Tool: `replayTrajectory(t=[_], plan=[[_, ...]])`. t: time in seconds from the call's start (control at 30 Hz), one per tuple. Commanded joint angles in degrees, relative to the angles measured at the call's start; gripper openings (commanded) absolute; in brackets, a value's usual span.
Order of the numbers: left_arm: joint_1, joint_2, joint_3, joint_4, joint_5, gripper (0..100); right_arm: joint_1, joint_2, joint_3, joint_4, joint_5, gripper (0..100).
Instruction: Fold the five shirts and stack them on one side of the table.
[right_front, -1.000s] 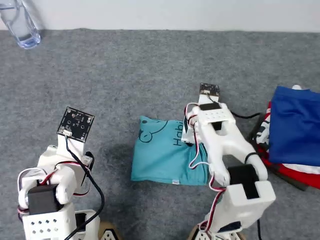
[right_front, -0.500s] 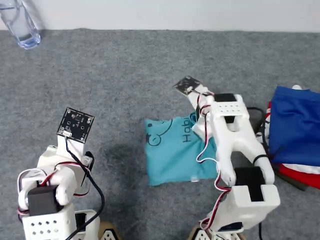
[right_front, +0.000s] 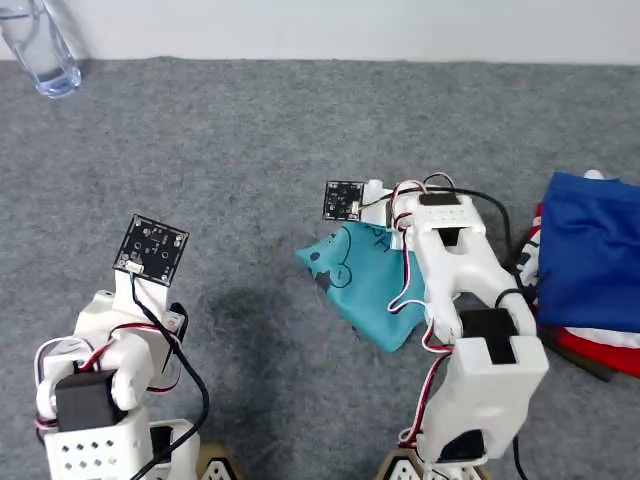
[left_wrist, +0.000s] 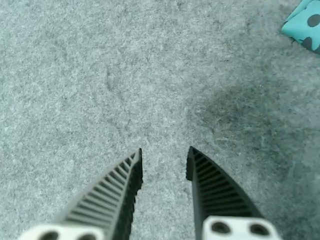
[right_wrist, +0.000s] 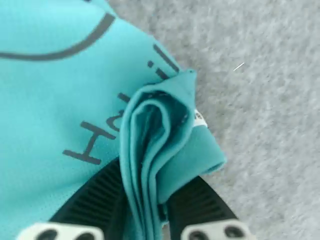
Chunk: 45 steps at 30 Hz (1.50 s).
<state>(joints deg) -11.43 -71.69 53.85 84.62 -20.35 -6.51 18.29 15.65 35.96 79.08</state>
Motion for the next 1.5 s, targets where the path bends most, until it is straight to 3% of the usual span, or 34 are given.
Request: replayTrajectory(t=[0.0,0.2,0.4,0.53,0.73,0.93,1.03,1.1,1.23,1.47], plan=[[0.18,-0.35,-0.22,0.0,0.09,14,-1.01,-0.04,-3.34,-1.8,-1.41,1.9],[0.09,-0.35,-0.22,0.0,0.09,14,1.19,-6.64,-3.08,-1.71,-16.35,26.9],[0.09,-0.35,-0.22,0.0,0.09,14,4.35,-18.07,-2.99,0.04,-37.19,26.6],[0.09,-0.35,-0.22,0.0,0.09,14,4.09,-26.15,-3.16,9.89,-54.77,26.6],[0.0,-0.35,-0.22,0.09,0.09,14,1.8,-33.98,-2.9,26.59,-72.44,26.6],[0.09,-0.35,-0.22,0.0,0.09,14,0.92,-34.77,-2.9,37.23,-95.56,26.8],[0.18,-0.35,-0.22,0.0,0.09,14,-0.57,-34.77,-1.49,40.04,-103.03,28.1],[0.18,-0.35,-0.22,0.0,0.09,14,-1.89,-34.68,0.7,39.43,-106.64,34.7],[0.18,-0.35,-0.22,0.0,0.09,14,-2.68,-34.68,6.77,26.68,-113.14,52.3],[0.18,-0.35,-0.31,0.0,0.09,14,-2.77,-32.48,13.01,16.13,-119.65,47.4]])
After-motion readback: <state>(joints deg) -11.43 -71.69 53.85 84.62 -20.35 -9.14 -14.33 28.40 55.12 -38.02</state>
